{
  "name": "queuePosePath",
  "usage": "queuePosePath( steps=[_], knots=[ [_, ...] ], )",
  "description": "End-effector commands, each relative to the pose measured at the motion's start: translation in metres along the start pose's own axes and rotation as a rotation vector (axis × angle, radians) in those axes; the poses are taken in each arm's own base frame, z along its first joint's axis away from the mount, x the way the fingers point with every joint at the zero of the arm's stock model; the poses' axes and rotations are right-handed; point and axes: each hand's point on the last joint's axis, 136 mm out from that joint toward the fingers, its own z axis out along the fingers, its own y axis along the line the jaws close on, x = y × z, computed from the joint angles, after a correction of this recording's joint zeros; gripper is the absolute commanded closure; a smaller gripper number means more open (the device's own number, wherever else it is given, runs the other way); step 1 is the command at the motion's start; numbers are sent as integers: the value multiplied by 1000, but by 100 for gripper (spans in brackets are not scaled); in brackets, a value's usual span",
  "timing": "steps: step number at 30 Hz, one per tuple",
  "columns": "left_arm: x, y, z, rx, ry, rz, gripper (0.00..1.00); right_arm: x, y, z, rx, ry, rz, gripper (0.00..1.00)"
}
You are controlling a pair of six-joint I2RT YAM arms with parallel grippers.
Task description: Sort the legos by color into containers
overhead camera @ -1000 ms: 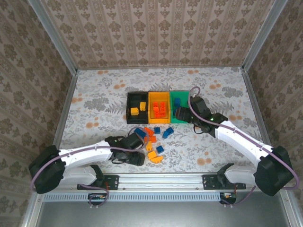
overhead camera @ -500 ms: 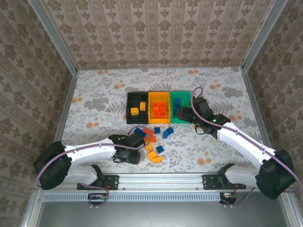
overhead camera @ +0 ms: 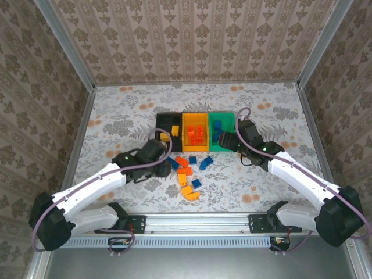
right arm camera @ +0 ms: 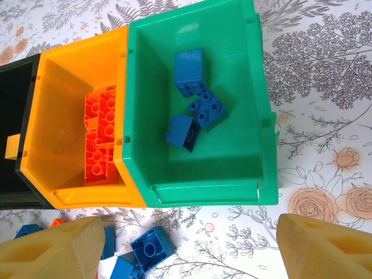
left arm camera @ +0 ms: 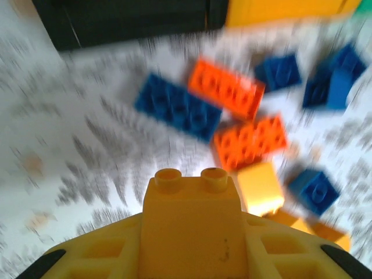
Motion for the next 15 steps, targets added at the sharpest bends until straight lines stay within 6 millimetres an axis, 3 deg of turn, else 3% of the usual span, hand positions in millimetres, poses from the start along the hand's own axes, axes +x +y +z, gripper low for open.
queuePosePath(
  steps=[1,7,13,15],
  knots=[
    [-52,3,-5,-22,-113,45,64,4,-10,-1,31,3,22,21],
    [-124,10,34,-68,-155,16,64,8,-13,2,45,14,20,21],
    [-157,22,82,-119,-108,-16,63,12,-13,-1,33,30,7,21],
    [-163,23,91,-130,-97,-18,57,17,-12,-1,24,45,-1,21]
  ],
)
